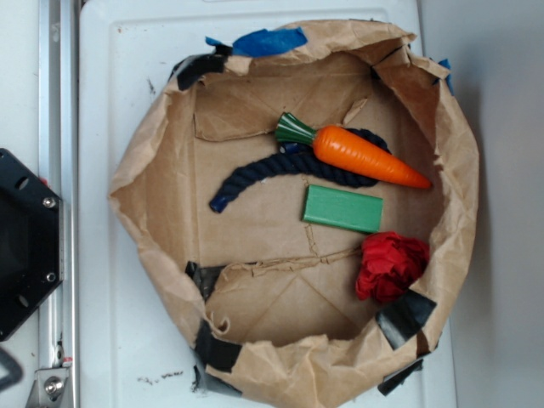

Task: Grab the red paper.

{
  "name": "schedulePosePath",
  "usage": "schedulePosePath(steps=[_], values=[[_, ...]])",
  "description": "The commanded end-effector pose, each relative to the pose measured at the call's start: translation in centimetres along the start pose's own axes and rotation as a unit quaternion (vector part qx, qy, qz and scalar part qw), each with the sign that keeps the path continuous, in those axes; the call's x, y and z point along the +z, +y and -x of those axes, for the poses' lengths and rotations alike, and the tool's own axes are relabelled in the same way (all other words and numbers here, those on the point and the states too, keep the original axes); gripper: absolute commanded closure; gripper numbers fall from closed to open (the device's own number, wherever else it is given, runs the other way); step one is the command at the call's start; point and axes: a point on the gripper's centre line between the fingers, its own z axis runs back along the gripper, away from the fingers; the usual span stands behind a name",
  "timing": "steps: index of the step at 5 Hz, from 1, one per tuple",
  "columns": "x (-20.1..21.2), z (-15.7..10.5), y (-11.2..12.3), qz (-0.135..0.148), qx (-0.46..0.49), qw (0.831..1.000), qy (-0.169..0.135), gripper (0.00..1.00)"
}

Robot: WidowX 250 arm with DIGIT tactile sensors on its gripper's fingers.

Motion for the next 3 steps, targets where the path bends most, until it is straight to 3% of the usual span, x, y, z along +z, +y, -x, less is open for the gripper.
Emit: schedulePosePath(steps=[1,3], values=[[0.0,0.0,0.0,0.0,0.0,1.0,0.0,0.0],[-1.5,-4.3,-0.1,-0.029,-0.003,0.999,-0.023,0.0]])
